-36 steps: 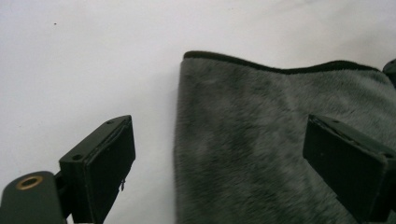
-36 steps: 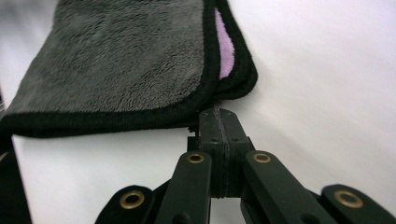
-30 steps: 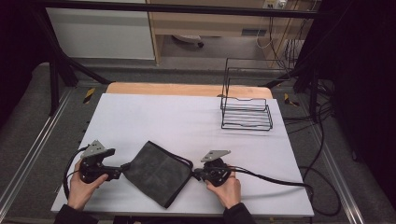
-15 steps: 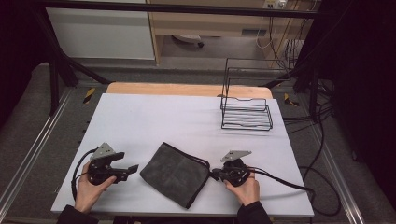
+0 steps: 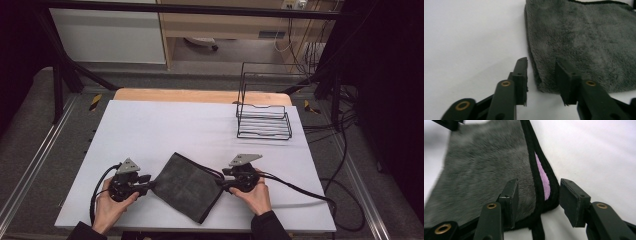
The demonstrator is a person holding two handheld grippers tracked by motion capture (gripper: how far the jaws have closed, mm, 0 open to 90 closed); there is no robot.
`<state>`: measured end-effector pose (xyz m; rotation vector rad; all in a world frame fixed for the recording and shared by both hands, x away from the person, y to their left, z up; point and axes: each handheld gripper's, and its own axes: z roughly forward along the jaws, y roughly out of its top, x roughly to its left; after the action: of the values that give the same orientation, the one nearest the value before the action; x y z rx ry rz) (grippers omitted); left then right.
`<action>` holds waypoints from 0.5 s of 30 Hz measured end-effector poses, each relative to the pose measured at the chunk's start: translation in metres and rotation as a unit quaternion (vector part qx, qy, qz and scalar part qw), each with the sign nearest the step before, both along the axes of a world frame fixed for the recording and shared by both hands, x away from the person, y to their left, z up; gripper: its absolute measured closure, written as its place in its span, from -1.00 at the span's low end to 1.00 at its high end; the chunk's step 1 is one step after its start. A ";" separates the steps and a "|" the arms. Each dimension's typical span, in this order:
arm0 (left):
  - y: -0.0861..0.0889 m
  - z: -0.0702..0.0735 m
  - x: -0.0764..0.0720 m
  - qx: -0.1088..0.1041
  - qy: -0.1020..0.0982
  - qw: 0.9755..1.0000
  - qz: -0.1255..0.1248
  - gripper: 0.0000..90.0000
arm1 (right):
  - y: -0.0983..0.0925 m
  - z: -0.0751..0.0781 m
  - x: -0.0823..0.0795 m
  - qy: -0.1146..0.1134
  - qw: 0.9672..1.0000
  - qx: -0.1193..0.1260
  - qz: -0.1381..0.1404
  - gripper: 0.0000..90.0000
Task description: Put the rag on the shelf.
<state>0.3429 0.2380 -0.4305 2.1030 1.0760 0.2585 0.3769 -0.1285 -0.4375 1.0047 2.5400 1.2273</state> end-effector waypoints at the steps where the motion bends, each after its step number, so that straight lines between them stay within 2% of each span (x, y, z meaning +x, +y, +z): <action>1: 0.000 -0.001 0.000 0.005 0.002 1.000 0.002 0.48 | 0.002 -0.004 0.004 0.007 1.000 -0.007 0.001 0.13; 2: 0.000 -0.002 0.000 0.003 0.009 1.000 0.002 0.51 | 0.003 -0.011 0.009 0.021 1.000 -0.011 0.005 0.12; 3: 0.000 -0.004 0.000 0.001 0.020 1.000 0.000 0.54 | 0.002 -0.012 0.011 0.026 1.000 -0.005 0.007 0.13; 5: -0.002 -0.007 -0.001 0.003 0.027 1.000 -0.004 0.59 | -0.001 -0.012 0.014 0.038 0.999 0.001 0.011 0.16; 7: -0.003 -0.007 -0.001 0.003 0.028 1.000 -0.004 0.65 | -0.001 -0.012 0.014 0.040 0.999 0.002 0.014 0.18; 11: -0.005 -0.009 0.000 -0.002 0.039 0.999 -0.001 0.77 | -0.002 -0.012 0.015 0.058 0.998 0.007 0.019 0.46; 12: -0.005 -0.009 0.001 -0.002 0.040 0.999 -0.002 0.77 | -0.002 -0.012 0.015 0.058 0.998 0.007 0.019 0.46; 13: -0.006 -0.008 0.001 -0.001 0.044 0.999 -0.001 0.84 | -0.002 -0.013 0.015 0.075 0.997 0.018 0.022 0.63; 15: -0.006 -0.008 0.002 -0.001 0.047 0.999 -0.002 0.89 | -0.002 -0.013 0.014 0.075 0.997 0.020 0.022 0.70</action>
<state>0.3452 0.2318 -0.4383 2.1336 1.1267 0.1588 0.3906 -0.1307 -0.4502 1.0936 2.6744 1.2633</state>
